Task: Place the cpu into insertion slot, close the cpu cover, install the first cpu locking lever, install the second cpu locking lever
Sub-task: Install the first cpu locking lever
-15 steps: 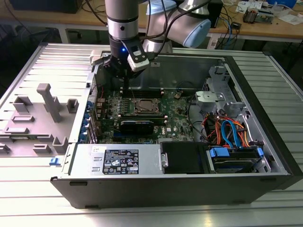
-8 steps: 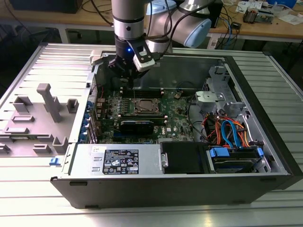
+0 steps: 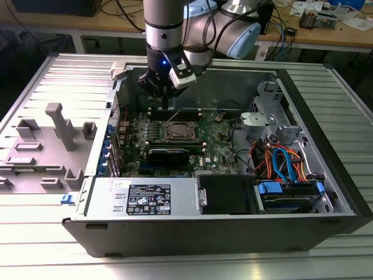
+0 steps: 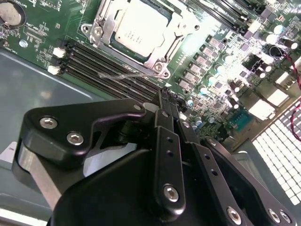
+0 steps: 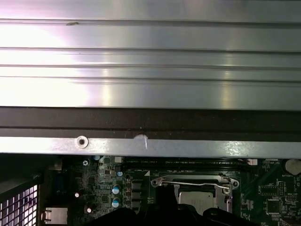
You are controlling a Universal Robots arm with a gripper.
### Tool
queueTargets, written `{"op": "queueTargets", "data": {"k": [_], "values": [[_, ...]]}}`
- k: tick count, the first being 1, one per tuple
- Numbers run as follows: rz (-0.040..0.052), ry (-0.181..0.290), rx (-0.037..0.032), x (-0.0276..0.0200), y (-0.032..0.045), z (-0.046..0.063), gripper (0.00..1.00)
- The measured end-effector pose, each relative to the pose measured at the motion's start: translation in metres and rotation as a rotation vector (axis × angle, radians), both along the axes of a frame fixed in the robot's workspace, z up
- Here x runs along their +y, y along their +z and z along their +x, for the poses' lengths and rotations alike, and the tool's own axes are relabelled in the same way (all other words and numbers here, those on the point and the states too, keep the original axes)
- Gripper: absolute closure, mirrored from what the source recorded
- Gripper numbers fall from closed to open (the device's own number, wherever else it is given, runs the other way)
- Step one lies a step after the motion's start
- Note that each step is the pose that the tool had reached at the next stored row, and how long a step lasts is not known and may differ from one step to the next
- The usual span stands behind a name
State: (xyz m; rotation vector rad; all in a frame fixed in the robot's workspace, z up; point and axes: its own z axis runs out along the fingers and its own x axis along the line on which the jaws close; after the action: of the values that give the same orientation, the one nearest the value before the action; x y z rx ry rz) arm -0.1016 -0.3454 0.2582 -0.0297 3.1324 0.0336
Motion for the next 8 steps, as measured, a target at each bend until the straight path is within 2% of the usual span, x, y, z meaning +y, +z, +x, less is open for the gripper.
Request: {"op": "queueTargets", "data": {"k": [5, 8], "values": [[-0.0024, 0.051, -0.0001, 0.0000, -0.0021, 0.0006, 0.88], [-0.0103, 0.054, -0.0062, 0.0003, -0.0033, 0.0045, 0.88]]}}
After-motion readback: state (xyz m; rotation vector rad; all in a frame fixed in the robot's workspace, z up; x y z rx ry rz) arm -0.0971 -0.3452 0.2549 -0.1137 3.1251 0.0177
